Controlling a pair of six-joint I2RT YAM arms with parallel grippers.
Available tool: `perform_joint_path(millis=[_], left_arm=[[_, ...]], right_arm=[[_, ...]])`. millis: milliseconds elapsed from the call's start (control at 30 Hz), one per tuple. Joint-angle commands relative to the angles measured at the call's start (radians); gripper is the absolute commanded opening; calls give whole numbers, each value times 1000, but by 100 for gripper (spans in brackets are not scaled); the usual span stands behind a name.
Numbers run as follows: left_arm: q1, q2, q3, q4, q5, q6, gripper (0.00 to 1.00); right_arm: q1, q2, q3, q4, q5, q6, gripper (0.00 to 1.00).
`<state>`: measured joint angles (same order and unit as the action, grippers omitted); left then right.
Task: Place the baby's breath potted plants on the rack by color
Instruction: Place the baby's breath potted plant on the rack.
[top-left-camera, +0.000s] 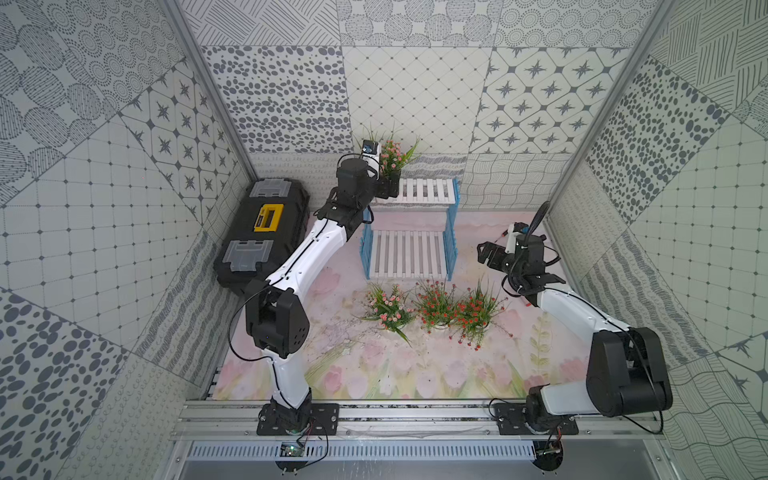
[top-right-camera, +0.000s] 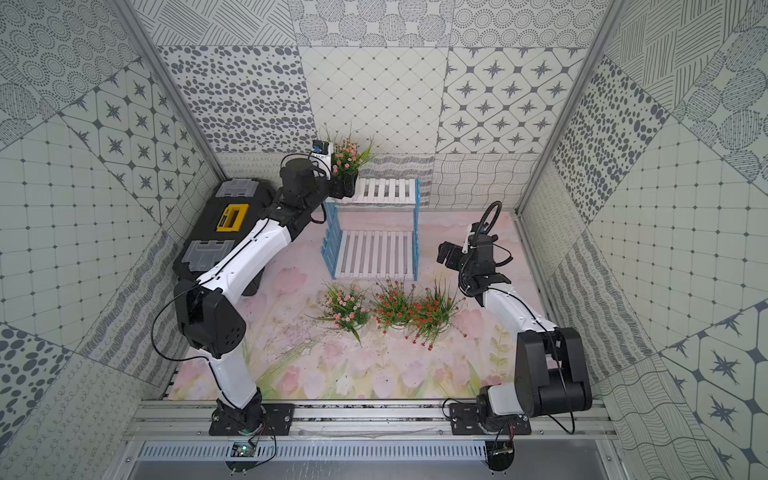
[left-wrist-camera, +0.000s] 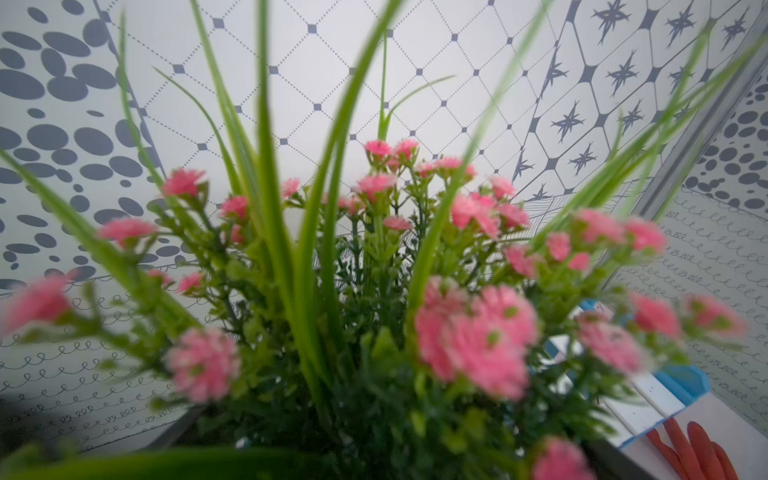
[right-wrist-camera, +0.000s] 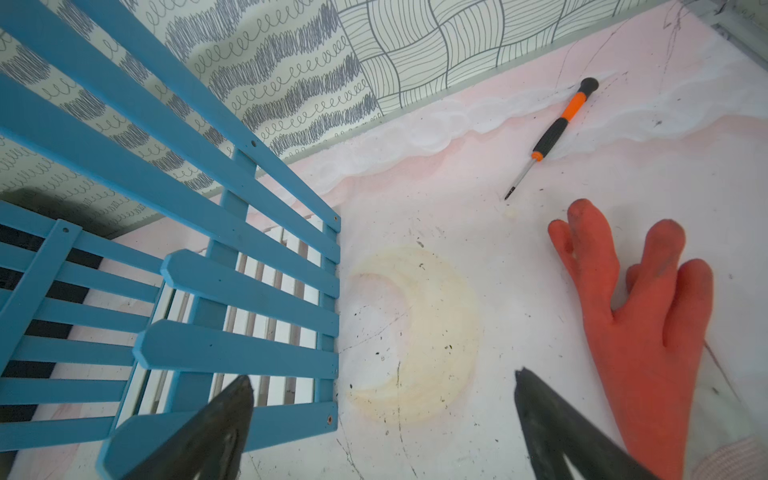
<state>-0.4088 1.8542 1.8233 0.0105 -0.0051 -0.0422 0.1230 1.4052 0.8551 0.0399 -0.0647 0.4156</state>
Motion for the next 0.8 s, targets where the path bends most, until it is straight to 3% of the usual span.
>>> perform_joint_path(millis=[0, 267, 767], left_arm=[[9, -35, -20, 34, 10, -15, 99], [8, -36, -27, -11, 33, 14, 99], [11, 119, 106, -12, 39, 49, 99]], right_arm=[[2, -33, 22, 17, 11, 1, 98], [3, -14, 24, 26, 1, 13, 98], [1, -11, 28, 17, 22, -5, 98]])
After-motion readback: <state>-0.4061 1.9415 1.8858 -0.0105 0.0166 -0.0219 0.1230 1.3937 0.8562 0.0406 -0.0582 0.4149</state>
